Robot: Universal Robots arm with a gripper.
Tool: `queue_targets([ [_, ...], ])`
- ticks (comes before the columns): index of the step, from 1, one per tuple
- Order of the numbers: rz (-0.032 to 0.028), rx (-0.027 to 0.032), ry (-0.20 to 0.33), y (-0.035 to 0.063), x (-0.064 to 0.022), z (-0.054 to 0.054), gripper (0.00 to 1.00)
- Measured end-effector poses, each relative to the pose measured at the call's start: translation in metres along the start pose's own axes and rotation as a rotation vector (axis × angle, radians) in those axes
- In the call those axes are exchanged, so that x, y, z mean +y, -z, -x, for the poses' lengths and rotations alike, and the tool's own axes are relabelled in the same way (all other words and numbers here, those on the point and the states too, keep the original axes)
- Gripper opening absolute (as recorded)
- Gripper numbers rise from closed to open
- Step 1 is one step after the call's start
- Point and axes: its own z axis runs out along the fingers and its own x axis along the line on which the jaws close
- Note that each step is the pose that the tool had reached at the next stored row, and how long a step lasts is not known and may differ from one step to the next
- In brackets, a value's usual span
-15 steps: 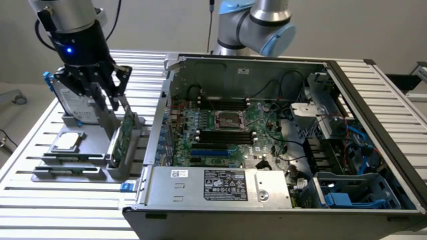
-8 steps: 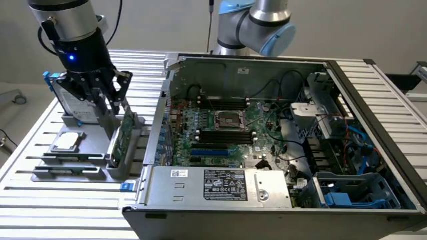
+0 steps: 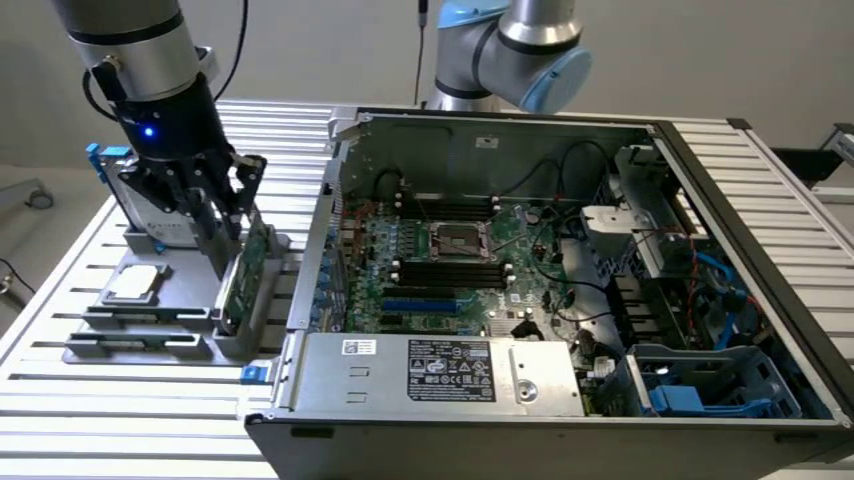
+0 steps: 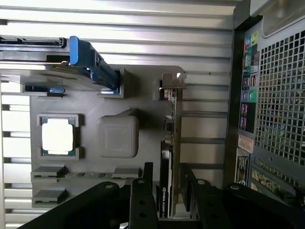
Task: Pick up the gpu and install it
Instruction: 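Pick up the gpu and move the gpu toward the slot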
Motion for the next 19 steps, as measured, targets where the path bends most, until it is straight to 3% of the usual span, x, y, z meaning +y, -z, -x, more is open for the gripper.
queue_targets([
  [19,-0.0001,-0.0028,0.000,-0.0345,-0.0052,0.000,0.36],
])
